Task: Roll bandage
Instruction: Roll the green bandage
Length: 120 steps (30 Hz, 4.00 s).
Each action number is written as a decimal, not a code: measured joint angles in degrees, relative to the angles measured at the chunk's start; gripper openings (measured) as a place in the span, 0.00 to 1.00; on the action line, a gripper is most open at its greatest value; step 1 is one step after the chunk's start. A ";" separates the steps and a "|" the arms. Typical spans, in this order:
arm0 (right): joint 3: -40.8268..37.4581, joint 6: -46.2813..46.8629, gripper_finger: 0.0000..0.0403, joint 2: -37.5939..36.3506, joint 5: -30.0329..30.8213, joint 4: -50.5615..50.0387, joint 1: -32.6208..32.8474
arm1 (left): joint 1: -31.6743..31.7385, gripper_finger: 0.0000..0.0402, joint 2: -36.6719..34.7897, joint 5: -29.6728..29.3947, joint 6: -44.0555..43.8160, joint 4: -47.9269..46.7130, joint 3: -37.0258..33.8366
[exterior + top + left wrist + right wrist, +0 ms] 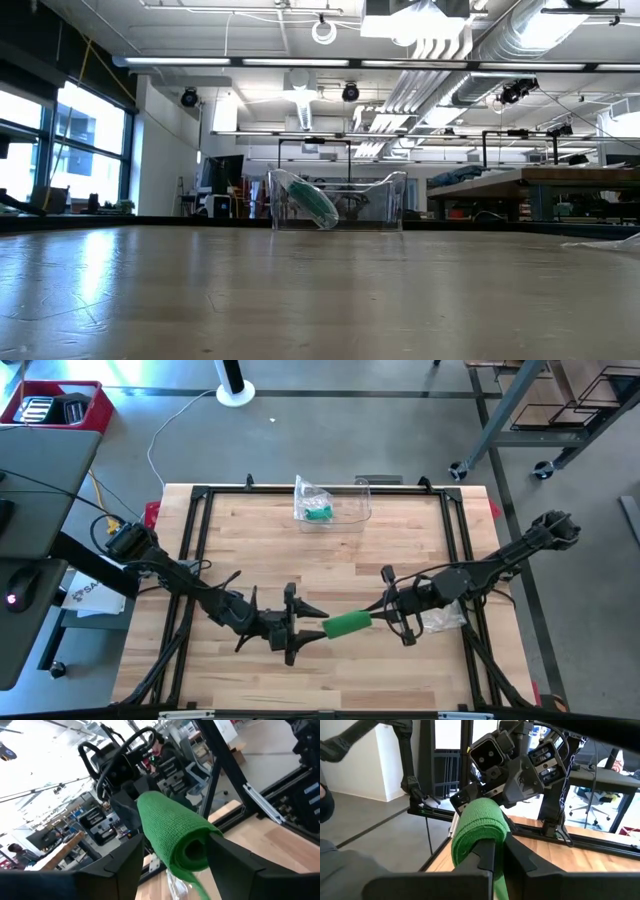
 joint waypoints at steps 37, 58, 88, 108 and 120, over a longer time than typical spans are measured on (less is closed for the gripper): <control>0.00 16.73 0.02 -0.85 -17.58 1.11 -8.56 | -0.27 0.50 0.04 2.69 -1.43 0.89 0.00; 0.00 15.63 0.02 -0.85 -16.90 -0.99 -8.90 | 1.67 0.50 -0.22 0.15 -10.22 1.21 0.00; 0.00 8.87 0.11 1.11 -2.60 -4.87 -7.55 | 3.48 0.03 0.02 -1.30 -21.72 -1.93 -0.04; 0.00 8.27 0.28 0.38 5.90 -19.43 0.25 | 11.60 0.02 7.05 3.93 -63.69 14.79 -18.12; 0.01 8.70 0.28 18.73 2.15 -15.26 -3.98 | 24.61 0.02 27.75 10.87 -81.33 27.75 -17.68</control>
